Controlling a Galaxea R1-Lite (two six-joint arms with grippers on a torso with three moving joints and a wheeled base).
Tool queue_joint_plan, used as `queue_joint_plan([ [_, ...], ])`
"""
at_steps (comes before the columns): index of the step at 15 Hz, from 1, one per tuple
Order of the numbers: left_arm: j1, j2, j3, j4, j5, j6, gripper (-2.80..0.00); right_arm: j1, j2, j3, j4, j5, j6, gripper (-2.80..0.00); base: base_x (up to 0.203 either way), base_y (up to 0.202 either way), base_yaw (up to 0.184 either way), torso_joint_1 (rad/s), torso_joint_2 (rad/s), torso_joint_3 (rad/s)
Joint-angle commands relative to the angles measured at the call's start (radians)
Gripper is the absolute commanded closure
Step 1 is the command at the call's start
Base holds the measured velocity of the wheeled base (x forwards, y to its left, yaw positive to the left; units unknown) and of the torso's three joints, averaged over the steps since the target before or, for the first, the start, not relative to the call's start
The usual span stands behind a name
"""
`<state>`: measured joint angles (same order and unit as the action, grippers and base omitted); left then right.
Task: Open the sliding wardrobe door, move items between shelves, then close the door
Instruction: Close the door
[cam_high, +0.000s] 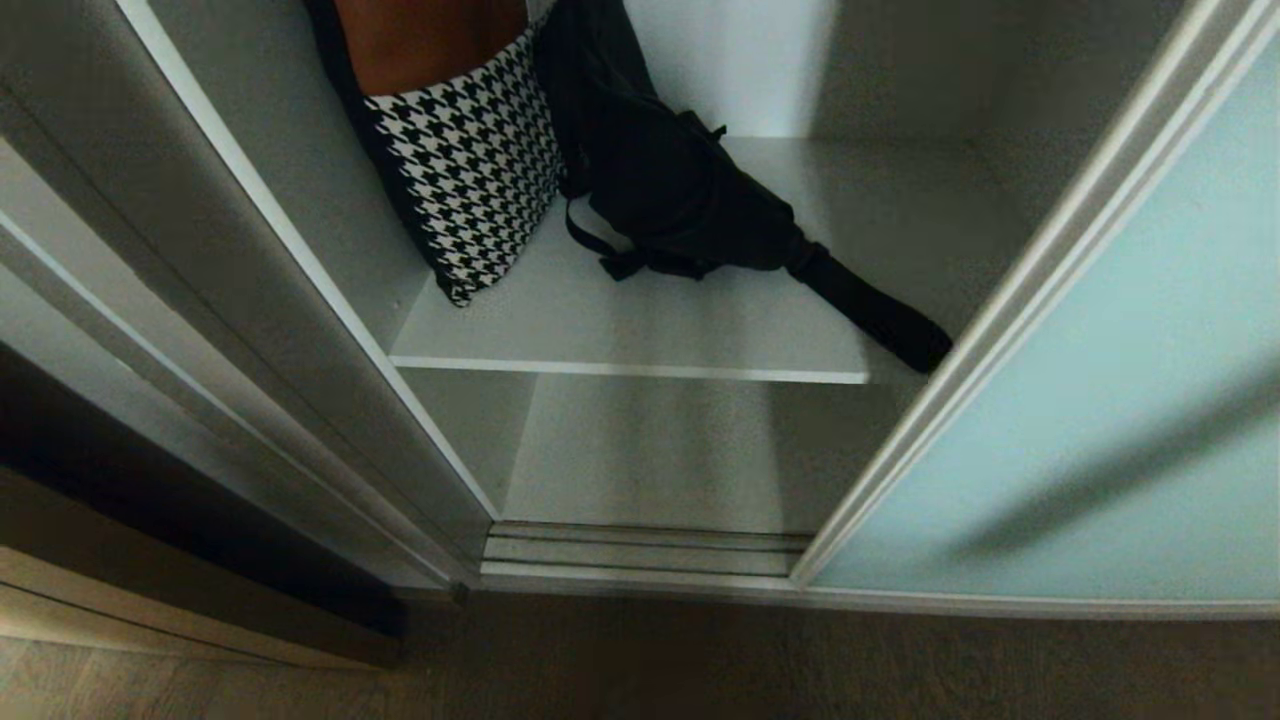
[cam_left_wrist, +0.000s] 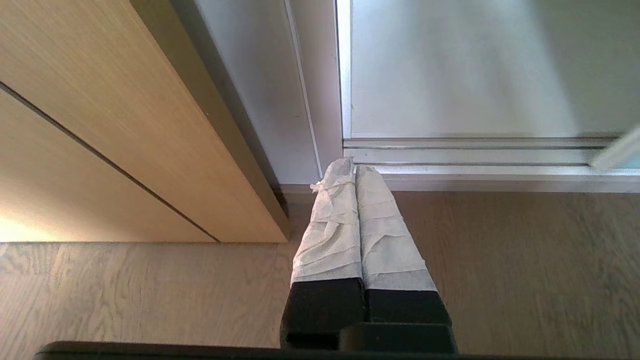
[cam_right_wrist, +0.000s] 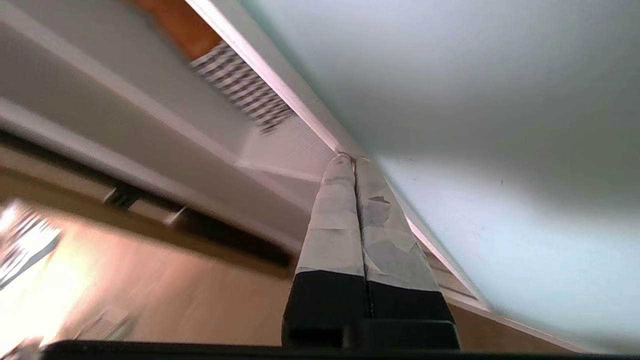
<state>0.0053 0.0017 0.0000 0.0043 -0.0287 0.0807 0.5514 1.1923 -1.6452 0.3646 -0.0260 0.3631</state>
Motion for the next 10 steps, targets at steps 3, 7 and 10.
queue_joint_plan([
  [3, 0.001, 0.001, 0.0, 0.0, 0.0, 0.001, 0.0, 0.21, 0.006, -0.009, 0.008, 0.001, -0.051, 0.0, 0.0, 0.0, 0.0, 0.0, 0.0, 0.0],
  [7, 0.001, 0.001, 0.0, 0.0, 0.0, 0.001, 0.0, 0.229, -0.133, -0.003, 0.043, 0.037, -0.054, 0.0, 0.0, 0.0, 0.0, 0.0, 0.0, 0.0],
  [10, 0.001, 0.001, 0.0, 0.0, 0.0, 0.001, 0.0, 0.113, -0.218, 0.028, 0.08, 0.04, -0.057, 0.0, 0.0, 0.0, 0.0, 0.0, 0.0, 0.0],
])
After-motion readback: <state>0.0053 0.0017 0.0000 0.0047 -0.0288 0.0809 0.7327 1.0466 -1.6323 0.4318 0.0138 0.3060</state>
